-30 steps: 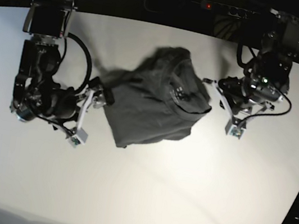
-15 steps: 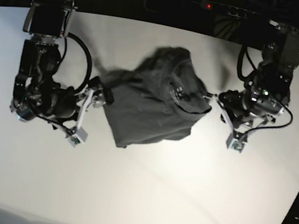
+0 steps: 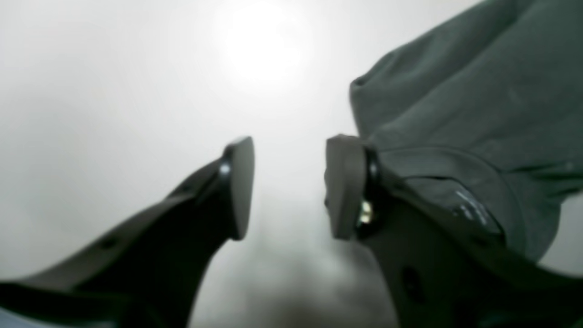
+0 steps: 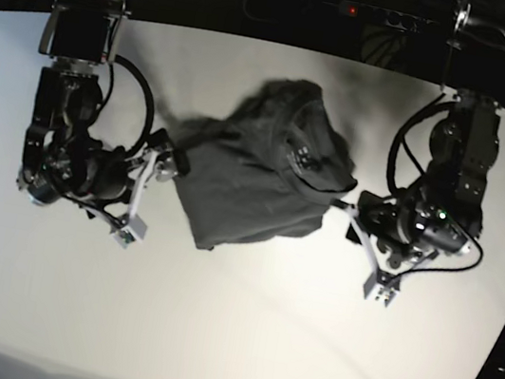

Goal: Fold the T-shirt properly
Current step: 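Move the left gripper down to the bundle's edge and pinch it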

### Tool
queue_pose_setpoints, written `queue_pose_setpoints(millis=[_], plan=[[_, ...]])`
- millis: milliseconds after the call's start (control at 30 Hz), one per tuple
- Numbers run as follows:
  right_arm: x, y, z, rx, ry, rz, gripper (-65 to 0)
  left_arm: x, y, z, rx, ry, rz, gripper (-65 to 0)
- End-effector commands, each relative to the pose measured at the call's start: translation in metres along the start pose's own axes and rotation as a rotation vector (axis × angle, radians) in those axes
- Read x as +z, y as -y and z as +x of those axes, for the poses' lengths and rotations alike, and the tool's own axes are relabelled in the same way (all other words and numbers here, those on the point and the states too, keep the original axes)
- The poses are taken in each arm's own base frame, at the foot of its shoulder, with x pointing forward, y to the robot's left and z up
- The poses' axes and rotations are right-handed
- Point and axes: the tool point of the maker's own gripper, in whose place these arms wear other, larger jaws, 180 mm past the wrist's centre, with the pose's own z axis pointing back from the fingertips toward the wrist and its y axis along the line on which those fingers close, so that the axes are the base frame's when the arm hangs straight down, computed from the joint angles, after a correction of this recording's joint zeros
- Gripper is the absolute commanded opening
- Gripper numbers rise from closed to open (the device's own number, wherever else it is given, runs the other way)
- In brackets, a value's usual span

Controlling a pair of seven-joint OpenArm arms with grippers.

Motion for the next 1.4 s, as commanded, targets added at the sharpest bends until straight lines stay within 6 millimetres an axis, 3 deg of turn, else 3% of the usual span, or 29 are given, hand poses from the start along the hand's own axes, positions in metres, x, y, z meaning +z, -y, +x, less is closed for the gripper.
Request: queue_pose_setpoints(millis=[0, 367, 533, 933, 1367], plan=[[0.008, 0.004, 0.015, 0.017, 0.042, -0.010, -2.8, 0.006, 0.000, 0.015, -0.019, 0.031, -0.002, -36.0], [0.008, 0.004, 0.015, 0.017, 0.042, -0.010, -2.8, -0.012, -0.014, 0.002, -0.020, -0.111, 0.000, -36.1], [0.008, 0.003, 0.015, 0.017, 0.042, -0.009, -2.8, -0.015, 0.003, -0.001, -0.227, -0.126, -0.044, -36.1], [0.008, 0.003, 0.015, 0.017, 0.042, -0.009, -2.8, -0.020, 0.012, 0.006, -0.256, -0.067, -0.079, -36.1], [0.009, 0.004, 0.017, 0.018, 0.046, -0.011, -2.8, -0.018, 0.021, 0.005, -0.492, -0.059, -0.148, -36.1]])
